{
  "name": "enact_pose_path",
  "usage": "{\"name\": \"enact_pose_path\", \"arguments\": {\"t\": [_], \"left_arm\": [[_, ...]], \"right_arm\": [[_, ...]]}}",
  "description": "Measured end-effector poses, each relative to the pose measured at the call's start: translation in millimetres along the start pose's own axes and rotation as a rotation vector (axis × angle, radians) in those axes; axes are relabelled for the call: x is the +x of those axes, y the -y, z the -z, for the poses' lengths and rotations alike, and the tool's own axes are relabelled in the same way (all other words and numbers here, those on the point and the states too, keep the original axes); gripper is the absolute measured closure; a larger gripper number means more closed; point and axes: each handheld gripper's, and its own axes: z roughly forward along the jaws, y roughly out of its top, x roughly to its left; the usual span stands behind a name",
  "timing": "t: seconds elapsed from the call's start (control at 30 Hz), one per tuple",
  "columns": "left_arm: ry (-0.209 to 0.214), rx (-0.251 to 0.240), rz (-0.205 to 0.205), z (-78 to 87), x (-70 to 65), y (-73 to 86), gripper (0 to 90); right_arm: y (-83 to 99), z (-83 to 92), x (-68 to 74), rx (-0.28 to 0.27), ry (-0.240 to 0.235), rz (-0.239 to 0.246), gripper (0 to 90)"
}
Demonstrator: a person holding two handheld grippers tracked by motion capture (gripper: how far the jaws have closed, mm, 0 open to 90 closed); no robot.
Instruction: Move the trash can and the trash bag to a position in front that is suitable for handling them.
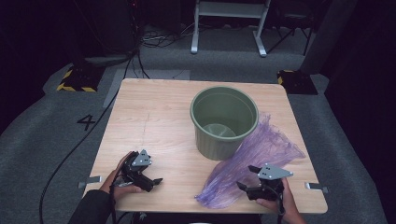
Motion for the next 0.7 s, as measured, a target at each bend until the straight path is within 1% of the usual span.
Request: {"name": "enact_pose_path", "arguments": {"t": [0.07,0.13,0.17,0.2,0.27,0.3,0.33,0.47,0.53,0.57,0.63,0.7], "left_arm": [[0.0,0.0,0.0,0.0,0.0,0.0,0.0],[-0.001,0.0,0.0,0.0,-0.1,0.0,0.0],[-0.001,0.0,0.001,0.0,-0.1,0.0,0.0],[-0.001,0.0,0.001,0.0,-0.2,0.0,0.0],[-0.001,0.0,0.001,0.0,-0.1,0.0,0.0],[-0.001,0.0,0.001,0.0,-0.1,0.0,0.0],[-0.001,0.0,0.001,0.0,-0.1,0.0,0.0],[-0.002,0.0,0.001,-0.1,-0.1,-0.2,0.0],[-0.002,0.0,0.0,-0.2,-0.1,-0.2,0.0],[-0.002,0.0,0.0,-0.2,-0.1,-0.3,0.0],[-0.002,-0.001,0.001,-0.4,-0.2,-0.3,0.0],[-0.003,0.0,0.001,-0.4,-0.2,-0.4,0.0]], "right_arm": [[-0.4,-7.2,3.4,0.024,0.009,0.015,22.6],[-0.7,-13.0,4.0,0.041,0.009,0.017,24.5],[-1.0,-14.5,3.6,0.044,0.017,0.018,25.3],[-1.3,-16.2,2.0,0.045,0.035,0.015,25.9],[-1.0,-18.1,-2.9,0.051,0.045,-0.002,27.3],[-1.0,-18.1,-2.9,0.051,0.045,-0.002,27.3],[-0.1,-19.7,-8.2,0.059,0.075,-0.017,28.5],[1.2,-22.1,-17.6,0.068,0.096,-0.025,29.1],[1.1,-22.1,-19.1,0.067,0.1,-0.025,29.0],[1.1,-23.1,-24.2,0.079,0.107,-0.025,29.0],[1.3,-23.3,-26.0,0.081,0.102,-0.026,28.9],[1.4,-23.0,-32.0,0.085,0.109,-0.023,28.1]]}}
